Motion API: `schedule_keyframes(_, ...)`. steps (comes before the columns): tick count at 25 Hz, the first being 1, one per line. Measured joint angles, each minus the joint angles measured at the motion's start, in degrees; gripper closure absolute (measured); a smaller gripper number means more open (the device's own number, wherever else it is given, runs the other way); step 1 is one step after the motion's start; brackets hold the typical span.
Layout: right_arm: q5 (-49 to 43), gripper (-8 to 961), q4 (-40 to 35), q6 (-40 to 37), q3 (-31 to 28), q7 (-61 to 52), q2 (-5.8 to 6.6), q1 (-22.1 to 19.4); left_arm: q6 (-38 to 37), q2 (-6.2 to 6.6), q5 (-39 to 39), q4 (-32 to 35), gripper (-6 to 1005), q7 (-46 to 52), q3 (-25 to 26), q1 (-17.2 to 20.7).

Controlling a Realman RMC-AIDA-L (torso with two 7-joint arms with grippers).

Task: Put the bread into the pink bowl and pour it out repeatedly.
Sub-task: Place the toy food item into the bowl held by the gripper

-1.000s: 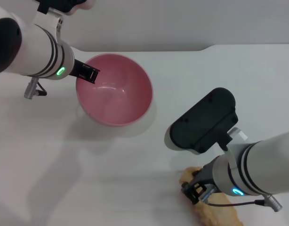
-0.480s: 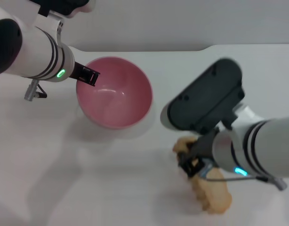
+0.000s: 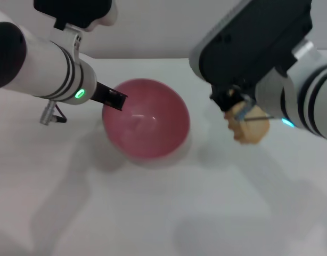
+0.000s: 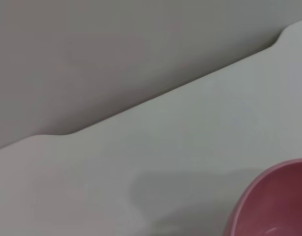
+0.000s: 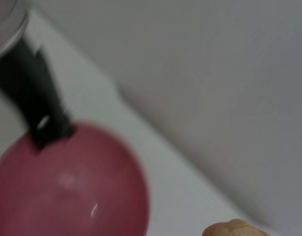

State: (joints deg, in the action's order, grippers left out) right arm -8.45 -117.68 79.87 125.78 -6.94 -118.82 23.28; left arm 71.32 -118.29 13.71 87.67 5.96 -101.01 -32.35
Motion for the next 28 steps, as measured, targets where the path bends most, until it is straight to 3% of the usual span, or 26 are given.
schedule_keyframes(7,-1.26,813,0.91,-12.86,0.00,0.71,-0.09,-0.36,-2.15,-0.05,4.25,-1.07,955,-0.98,-0.31,-0.04)
schedule_keyframes(15,0.32,830,6.70,-20.38,0.76,-0.08,-0.28,-0.53,-2.48,0.01,5.08,-0.84,955,-1.03,-0.32,-0.07)
schedule_keyframes(28,1.14,797,11.66,-23.83,2.75,-0.98,-0.36,-0.56,-2.62,-0.05,5.19,-0.60,955,-1.48,-0.16,-0.41)
